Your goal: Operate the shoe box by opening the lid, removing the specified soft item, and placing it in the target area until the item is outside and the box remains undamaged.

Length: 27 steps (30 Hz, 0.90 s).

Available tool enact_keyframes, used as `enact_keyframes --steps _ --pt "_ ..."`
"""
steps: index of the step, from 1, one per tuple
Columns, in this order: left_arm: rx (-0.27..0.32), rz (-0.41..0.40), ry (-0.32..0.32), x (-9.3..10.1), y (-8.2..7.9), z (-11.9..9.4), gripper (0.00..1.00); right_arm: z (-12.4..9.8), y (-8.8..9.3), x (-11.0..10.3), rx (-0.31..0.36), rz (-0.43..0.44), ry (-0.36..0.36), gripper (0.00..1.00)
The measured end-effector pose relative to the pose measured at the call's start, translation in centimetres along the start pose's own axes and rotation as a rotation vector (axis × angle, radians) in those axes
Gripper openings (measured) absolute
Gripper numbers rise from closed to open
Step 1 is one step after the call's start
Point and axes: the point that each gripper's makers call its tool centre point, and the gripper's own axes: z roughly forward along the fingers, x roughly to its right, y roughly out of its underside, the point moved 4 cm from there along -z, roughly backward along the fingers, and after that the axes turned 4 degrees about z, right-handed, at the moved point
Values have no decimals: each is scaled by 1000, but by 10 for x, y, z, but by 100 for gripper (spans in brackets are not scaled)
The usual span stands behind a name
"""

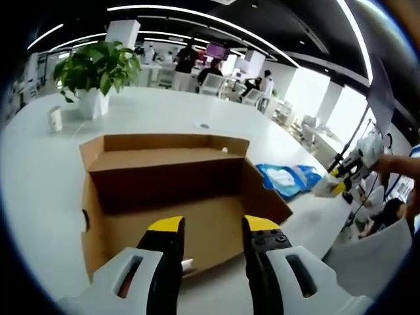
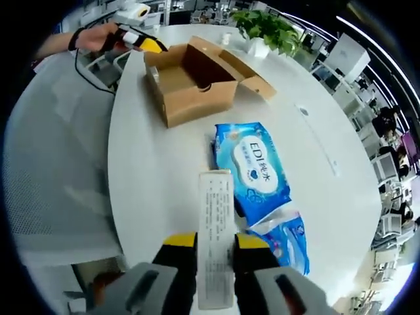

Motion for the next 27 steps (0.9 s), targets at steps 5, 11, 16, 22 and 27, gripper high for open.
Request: enact_keyframes --steps 5,11,16,22,27 --pt "-2 3 -5 -1 0 0 35 -3 3 12 -11 -14 5 16" --pt "-4 1 -13 -4 1 0 35 -4 6 23 -12 -17 6 16" --pt "-6 -1 -18 -6 3 -1 35 -6 6 32 -17 -31 7 16" --pt "-7 -3 -24 -8 3 -1 35 -9 2 42 -13 -40 12 16" --pt "-9 -1 -27 -9 4 -1 35 -9 -1 51 -16 -57 16 16"
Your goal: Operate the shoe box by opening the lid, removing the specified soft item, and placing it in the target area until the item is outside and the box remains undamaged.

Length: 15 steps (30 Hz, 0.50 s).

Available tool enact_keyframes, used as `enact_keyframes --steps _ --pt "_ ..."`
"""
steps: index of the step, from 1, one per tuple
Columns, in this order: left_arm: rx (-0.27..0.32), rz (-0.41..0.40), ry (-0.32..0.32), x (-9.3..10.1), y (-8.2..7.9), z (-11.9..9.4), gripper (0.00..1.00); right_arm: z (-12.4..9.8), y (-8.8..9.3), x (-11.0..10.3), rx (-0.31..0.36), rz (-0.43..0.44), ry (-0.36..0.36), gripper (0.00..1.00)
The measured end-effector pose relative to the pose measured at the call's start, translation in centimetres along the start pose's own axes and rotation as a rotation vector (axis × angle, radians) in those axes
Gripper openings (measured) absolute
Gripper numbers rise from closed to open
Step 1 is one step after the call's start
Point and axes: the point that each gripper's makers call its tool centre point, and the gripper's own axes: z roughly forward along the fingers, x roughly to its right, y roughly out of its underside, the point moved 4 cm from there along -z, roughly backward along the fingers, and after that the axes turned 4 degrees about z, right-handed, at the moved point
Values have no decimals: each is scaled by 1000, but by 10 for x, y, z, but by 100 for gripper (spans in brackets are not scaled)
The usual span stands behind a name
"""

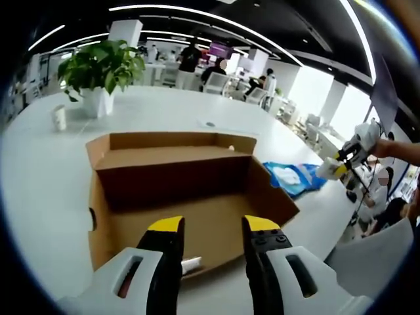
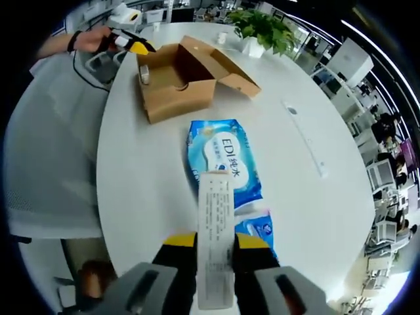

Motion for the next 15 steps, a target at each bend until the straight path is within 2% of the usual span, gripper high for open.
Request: enact_keyframes --steps 8,15 --pt "4 1 -9 -4 -1 -1 36 -4 -2 15 8 19 13 16" --pt "-2 7 -19 -7 0 -1 36 -6 -6 27 1 -3 22 16"
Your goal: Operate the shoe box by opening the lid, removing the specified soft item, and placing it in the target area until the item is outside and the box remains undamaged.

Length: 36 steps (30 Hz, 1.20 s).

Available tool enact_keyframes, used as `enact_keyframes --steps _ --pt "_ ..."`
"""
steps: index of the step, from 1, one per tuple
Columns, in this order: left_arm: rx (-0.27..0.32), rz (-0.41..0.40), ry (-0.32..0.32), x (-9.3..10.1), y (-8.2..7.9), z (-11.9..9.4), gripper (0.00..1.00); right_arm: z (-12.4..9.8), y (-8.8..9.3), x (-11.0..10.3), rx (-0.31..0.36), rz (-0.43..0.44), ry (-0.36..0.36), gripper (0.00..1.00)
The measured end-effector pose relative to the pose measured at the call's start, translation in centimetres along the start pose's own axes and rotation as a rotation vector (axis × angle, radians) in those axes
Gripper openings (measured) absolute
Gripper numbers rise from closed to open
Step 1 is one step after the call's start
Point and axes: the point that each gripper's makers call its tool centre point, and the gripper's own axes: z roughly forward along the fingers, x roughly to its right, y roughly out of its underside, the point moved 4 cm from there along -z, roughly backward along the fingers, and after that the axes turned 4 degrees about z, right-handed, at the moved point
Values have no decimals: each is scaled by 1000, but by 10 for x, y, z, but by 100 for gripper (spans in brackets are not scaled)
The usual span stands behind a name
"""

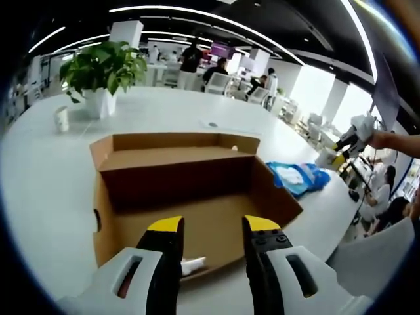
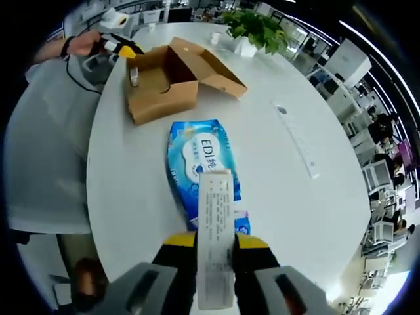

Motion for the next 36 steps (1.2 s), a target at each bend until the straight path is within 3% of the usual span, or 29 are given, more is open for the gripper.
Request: enact_keyframes --steps 36 --pt "-26 3 -40 -13 8 0 37 35 13 64 -43 -23 5 17"
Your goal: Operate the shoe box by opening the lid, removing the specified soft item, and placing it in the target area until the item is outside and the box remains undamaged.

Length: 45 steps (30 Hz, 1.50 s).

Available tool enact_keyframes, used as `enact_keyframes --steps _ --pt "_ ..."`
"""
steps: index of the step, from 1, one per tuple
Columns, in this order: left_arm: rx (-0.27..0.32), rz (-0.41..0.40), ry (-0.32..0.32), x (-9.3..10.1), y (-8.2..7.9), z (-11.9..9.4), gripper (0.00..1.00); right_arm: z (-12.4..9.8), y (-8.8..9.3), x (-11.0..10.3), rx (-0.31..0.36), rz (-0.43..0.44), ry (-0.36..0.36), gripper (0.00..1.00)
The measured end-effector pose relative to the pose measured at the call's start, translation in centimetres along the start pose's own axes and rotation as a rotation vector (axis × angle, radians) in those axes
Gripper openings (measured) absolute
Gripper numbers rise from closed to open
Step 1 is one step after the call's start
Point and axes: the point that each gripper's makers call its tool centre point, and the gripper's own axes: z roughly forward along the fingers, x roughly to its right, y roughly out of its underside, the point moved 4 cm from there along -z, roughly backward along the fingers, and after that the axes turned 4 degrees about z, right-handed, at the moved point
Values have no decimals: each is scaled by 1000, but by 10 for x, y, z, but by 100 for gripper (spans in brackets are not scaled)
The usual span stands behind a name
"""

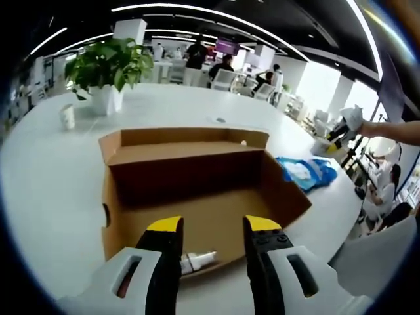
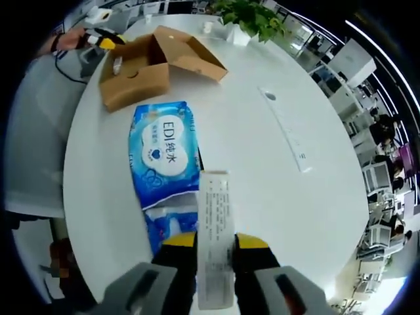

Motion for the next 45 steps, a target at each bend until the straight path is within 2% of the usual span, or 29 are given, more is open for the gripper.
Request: enact_keyframes --steps 13,18,25,45 --pt "-15 12 -2 1 4 0 37 16 3 12 -11 -21 -3 17" --pt "-8 17 -1 3 2 0 37 24 7 18 -20 -30 -9 17" --pt "8 22 9 9 -2 1 38 32 3 23 -14 -27 -19 17" --pt "-23 16 -2 6 7 1 38 55 1 17 -24 -77 -56 17"
